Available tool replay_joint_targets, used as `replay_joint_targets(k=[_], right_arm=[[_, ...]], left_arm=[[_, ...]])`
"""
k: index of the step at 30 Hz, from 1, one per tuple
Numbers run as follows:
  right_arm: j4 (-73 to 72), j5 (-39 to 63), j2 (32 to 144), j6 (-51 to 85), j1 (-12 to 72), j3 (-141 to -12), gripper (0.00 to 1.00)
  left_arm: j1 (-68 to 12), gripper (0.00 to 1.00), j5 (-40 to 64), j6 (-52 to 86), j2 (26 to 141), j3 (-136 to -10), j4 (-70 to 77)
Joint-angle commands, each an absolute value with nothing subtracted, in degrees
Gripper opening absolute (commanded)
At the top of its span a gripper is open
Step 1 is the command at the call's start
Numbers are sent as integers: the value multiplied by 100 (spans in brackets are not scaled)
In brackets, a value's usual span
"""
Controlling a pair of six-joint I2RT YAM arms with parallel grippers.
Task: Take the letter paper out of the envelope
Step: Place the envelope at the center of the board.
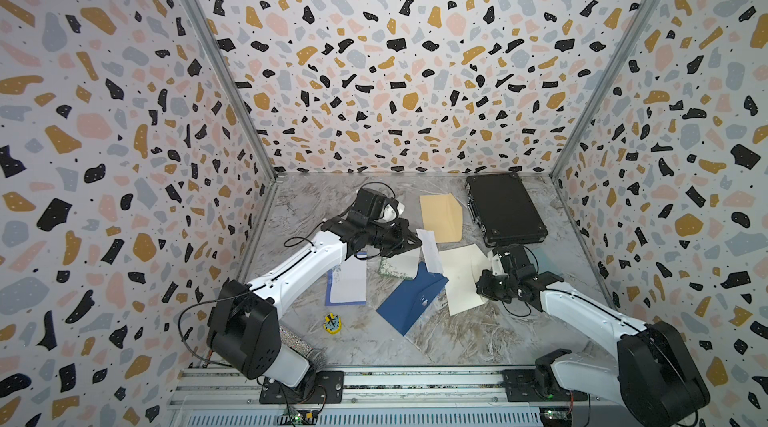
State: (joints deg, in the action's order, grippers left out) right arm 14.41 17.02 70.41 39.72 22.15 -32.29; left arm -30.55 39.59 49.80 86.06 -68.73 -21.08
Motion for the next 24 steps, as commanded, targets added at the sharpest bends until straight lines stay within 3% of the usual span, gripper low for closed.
replay_joint_targets(k=[1,4,8,11,24], right_arm=[[1979,1556,7251,3965,2243,-3581,0],[2571,1167,7297,3929,2241,-3729,3],[2877,836,7084,3964,2241,-3744,26],[2963,807,7072,3943,2241,-3832,34],[3991,97,6890,3526,2241,-4936,42]], left_arm=[[-3050,0,3983,4843,8576,-6848,-2039],[-3050,0,3973,4843,8591,-6873,-2039],[-3050,0,3963,4843,8621,-6889,-2031],[-3050,0,3973,4843,8668,-6895,-2004],[-3042,0,4008,4767,8732,-7001,-2097]])
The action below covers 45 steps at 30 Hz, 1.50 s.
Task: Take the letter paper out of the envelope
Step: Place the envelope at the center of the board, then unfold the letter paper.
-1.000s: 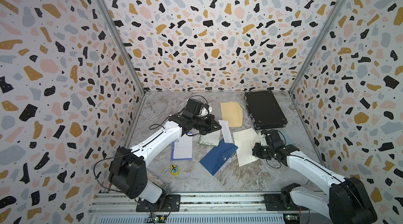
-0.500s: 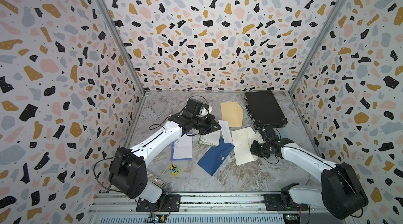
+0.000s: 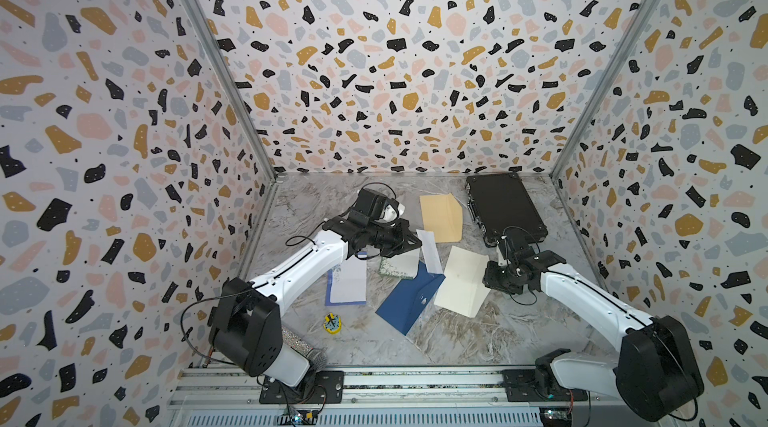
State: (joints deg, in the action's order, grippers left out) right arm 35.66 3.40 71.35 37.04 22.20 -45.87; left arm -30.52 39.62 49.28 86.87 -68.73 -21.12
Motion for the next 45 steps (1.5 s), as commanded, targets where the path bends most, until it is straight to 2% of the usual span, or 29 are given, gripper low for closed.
replay_joint_targets(k=[1,6,11,15,20,22,31,37,45], right_arm=[[4059,125,6853,3511,2241,-5074,43],[3767,995,6665,3660,2241,-5561,48],[2750,2117,6530,4489,2241,-5615,58],[2000,2698,6600,5262,2241,-5434,59],[378,3054,6556,6427,2225,-4830,70],[-407,3174,6580,6868,2196,-4544,72],[-1719,3381,6782,7767,2145,-4036,72],[-2813,3397,6994,8550,2131,-3787,68],[-2435,3437,6895,8320,2125,-3929,64]], left_arm=[[-3037,0,4018,4747,8756,-7042,-2128],[-2982,0,4210,4777,8867,-7323,-2053],[-2945,0,4379,4966,9031,-7638,-1932],[-2909,0,4515,5396,9129,-7767,-1698],[-2892,0,4652,5809,9218,-7828,-1359],[-2883,0,4667,5940,9242,-7826,-1238],[-2873,0,4709,6557,9290,-7726,-537],[-2874,0,4713,6853,9333,-7542,-135],[-2874,0,4711,6794,9369,-7508,-167]])
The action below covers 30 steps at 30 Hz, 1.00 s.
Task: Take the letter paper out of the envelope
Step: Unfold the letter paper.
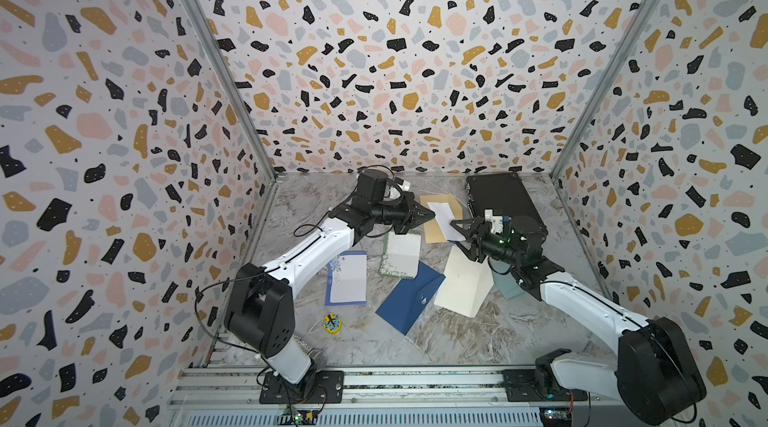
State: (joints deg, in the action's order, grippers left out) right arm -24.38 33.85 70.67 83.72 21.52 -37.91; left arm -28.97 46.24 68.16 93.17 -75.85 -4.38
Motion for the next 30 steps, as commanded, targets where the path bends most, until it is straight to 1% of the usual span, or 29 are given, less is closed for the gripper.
replay_joint_targets(k=[1,7,11,14,19,21,23,25,30], right_arm=[[-2375,3427,6865,8279,2118,-3941,63],[-1924,3444,6811,7941,2100,-4173,62],[-988,3366,6736,7455,2091,-4431,62],[-223,3261,6679,7064,2087,-4598,65],[455,3222,6763,6758,2091,-4823,67],[293,3227,6774,6836,2090,-4818,68],[-194,3332,6842,7085,2085,-4750,68],[-783,3400,6910,7443,2091,-4597,68],[-1556,3455,7031,7977,2087,-4412,66]], left_arm=[[-2874,0,4711,6785,9370,-7503,-176],[-2870,0,4702,6705,9388,-7486,-232],[-2874,0,4698,6675,9379,-7528,-271],[-2874,0,4694,6642,9392,-7654,-352],[-2874,0,4720,6609,9404,-7751,-437],[-2874,0,4729,6609,9418,-7738,-439],[-2874,0,4746,6609,9422,-7701,-415],[-2874,0,4746,6609,9423,-7660,-388],[-2874,0,4764,6636,9431,-7625,-343]])
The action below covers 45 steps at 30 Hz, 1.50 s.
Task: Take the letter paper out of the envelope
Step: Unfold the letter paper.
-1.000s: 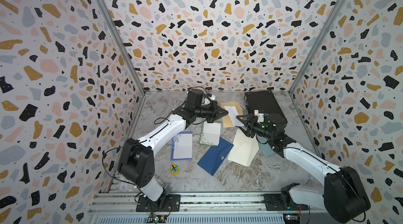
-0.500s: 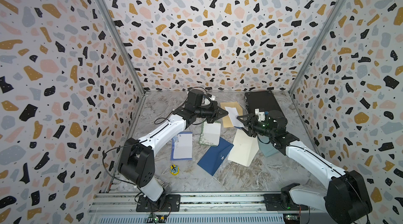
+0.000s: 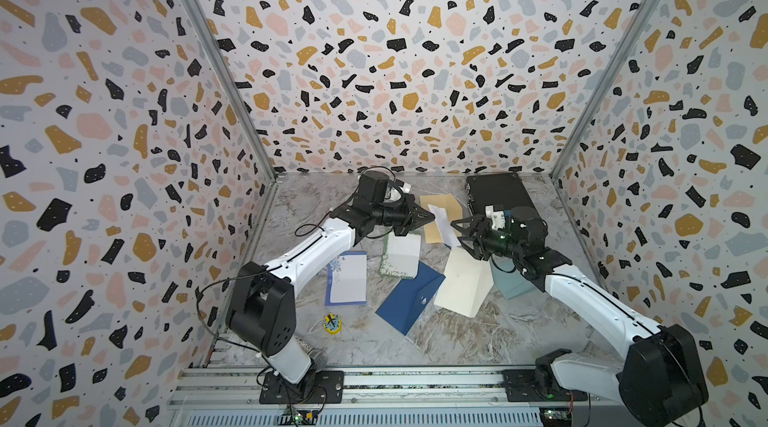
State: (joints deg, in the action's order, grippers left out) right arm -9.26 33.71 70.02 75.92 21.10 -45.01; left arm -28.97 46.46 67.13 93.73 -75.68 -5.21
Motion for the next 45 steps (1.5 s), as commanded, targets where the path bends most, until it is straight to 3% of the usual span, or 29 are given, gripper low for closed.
replay_joint_targets(k=[1,7,19,45], right_arm=[[-1682,3455,7036,8079,2091,-4377,66],[-2625,3381,7103,8813,2083,-4096,62],[-3175,2989,6894,9488,2083,-3596,62],[-4081,2838,7249,10209,2098,-3944,53]], left_arm=[[-2874,0,4764,6634,9439,-7621,-343],[-2873,0,4755,6653,9455,-7589,-295],[-2766,0,4767,7125,9462,-7425,301],[-2769,0,4574,7667,9648,-7070,1178]])
